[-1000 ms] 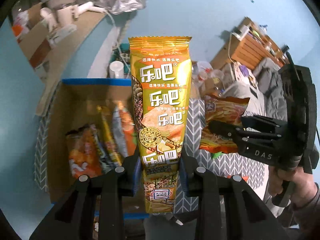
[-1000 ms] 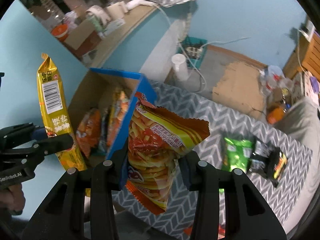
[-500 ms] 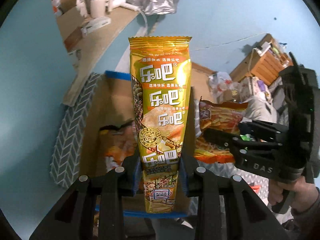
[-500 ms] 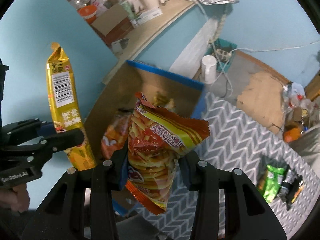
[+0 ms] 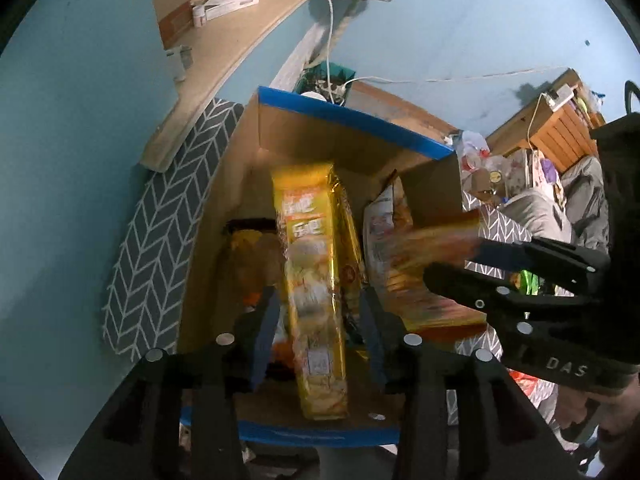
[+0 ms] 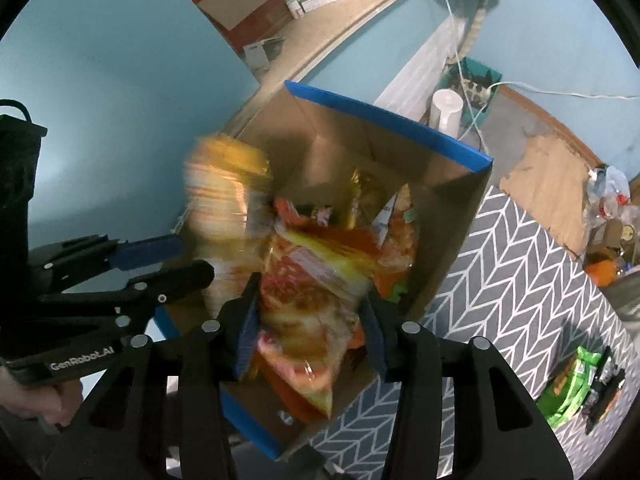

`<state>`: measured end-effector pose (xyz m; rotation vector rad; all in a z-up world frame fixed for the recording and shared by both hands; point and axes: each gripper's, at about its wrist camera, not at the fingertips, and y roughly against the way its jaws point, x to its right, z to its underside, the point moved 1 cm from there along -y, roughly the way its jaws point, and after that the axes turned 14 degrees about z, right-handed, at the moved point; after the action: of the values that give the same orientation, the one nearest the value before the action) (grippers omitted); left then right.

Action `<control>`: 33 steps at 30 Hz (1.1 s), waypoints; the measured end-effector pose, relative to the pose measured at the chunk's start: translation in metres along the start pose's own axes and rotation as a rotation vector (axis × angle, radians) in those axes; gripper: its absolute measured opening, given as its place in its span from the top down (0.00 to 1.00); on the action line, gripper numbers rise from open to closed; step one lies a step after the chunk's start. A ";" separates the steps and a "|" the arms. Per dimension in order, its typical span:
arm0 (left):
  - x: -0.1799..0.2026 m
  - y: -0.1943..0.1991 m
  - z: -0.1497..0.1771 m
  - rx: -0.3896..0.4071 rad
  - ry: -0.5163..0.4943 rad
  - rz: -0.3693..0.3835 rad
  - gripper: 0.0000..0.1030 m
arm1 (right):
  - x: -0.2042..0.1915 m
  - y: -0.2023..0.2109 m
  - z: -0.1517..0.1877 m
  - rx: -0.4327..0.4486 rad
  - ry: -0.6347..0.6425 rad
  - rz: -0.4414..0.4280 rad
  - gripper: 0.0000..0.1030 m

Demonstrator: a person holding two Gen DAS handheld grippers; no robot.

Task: Organize snacks
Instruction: 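Open the left tool over the box while the right tool releases the fries bag, then move both tools back over the table toward the red-orange bag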

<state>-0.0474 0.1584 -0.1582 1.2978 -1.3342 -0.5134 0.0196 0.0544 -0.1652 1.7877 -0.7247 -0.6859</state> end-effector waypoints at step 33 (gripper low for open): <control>0.116 -0.017 0.008 -0.050 -0.217 0.069 0.38 | 0.101 0.058 0.079 0.050 -0.070 0.142 0.31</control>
<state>-0.0177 0.0490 -0.1286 1.1759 -1.5297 -0.6495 0.0184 -0.0847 -0.1443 1.7457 -0.9140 -0.6422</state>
